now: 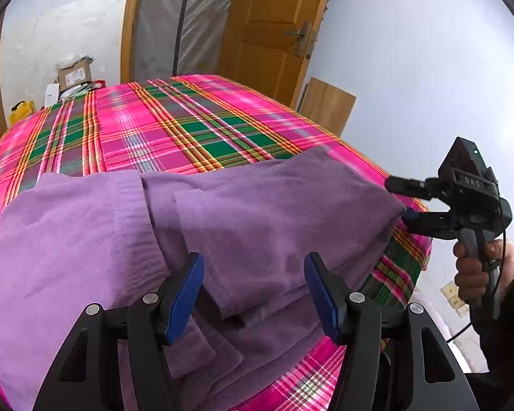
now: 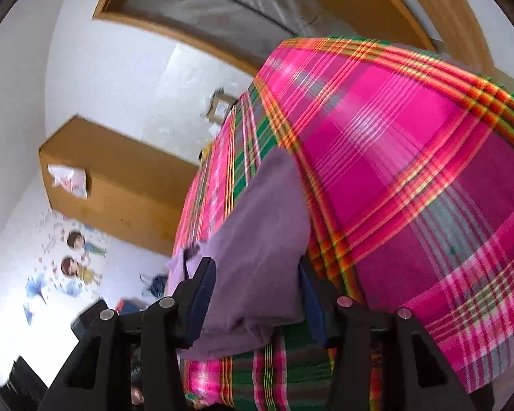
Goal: Fold clothes
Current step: 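Grasp the lilac sweater edge with the right gripper and lift it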
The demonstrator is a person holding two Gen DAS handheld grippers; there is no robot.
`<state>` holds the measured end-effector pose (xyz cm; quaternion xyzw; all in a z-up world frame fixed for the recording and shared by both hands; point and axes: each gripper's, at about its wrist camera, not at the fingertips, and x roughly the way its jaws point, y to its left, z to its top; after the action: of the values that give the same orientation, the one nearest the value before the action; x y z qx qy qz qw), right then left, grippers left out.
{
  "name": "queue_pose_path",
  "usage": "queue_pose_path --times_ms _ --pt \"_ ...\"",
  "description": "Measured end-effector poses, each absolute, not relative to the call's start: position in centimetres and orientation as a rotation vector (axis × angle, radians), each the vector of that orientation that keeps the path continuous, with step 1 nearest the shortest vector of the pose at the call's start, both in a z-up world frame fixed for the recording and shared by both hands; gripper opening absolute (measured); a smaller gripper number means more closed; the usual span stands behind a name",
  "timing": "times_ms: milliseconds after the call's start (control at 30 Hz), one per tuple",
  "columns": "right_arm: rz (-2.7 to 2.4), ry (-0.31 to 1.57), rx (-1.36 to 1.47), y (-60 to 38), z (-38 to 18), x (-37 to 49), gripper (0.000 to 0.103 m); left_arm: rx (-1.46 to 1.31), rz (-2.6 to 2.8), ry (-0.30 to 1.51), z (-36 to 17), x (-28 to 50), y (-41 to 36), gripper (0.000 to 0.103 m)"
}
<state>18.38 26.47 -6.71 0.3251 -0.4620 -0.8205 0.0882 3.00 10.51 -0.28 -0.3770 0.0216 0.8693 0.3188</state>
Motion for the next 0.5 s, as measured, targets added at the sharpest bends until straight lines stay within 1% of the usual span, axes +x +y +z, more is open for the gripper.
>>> queue_pose_path --times_ms 67,100,267,367,500 --pt "-2.469 -1.327 1.044 26.0 -6.6 18.1 0.041 -0.991 2.291 0.055 -0.2 2.9 10.5 0.063" --pt "-2.486 -1.315 1.072 25.8 -6.7 17.9 0.039 -0.988 2.296 0.053 -0.1 2.9 10.5 0.063" --pt "-2.489 -1.38 1.03 25.8 -7.1 17.5 0.029 -0.979 2.327 0.038 0.3 2.8 10.0 0.063" --pt "-2.492 -1.387 0.977 25.6 -6.7 17.5 0.025 -0.982 2.342 0.018 0.4 3.0 9.5 0.063" --pt "-2.511 -1.368 0.894 25.4 -5.3 17.5 0.024 -0.978 2.368 -0.008 0.6 3.2 8.7 0.063"
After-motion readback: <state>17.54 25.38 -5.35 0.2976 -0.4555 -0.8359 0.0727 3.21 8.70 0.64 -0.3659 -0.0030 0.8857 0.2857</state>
